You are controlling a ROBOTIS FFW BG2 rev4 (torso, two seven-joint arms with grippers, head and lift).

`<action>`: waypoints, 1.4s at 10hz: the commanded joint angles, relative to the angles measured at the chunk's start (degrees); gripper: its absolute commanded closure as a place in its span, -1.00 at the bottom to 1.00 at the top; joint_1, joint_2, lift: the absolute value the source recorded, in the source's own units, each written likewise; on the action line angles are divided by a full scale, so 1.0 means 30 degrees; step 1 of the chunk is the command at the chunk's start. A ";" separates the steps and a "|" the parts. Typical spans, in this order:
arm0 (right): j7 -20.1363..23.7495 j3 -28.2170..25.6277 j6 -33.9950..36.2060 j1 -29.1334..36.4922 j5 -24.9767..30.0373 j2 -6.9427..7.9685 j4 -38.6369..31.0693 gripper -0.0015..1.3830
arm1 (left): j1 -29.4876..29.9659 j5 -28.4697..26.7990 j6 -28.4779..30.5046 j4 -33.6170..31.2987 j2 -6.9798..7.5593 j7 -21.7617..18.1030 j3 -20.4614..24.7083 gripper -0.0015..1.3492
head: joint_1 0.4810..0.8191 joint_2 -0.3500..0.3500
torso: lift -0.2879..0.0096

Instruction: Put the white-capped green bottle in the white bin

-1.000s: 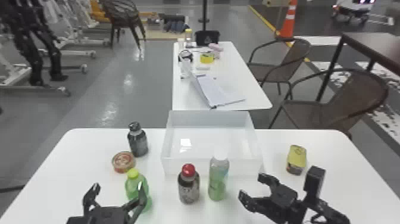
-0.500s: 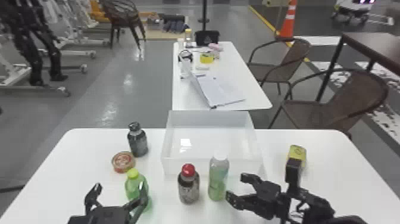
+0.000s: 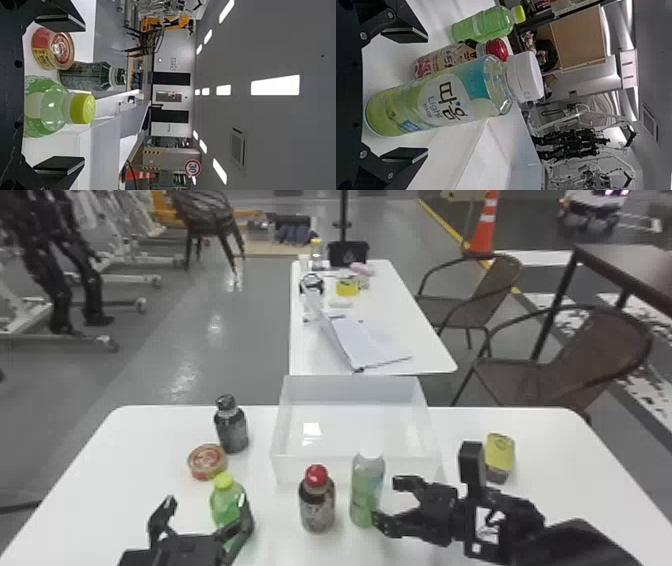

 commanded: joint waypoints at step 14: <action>-0.0273 0.1161 -0.1262 -0.0912 -0.3433 0.0489 0.0293 0.45 | -0.0296 0.0206 -0.0177 0.0225 -0.0050 0.0000 -0.0251 -0.81 | -0.60 0.00 | 0.26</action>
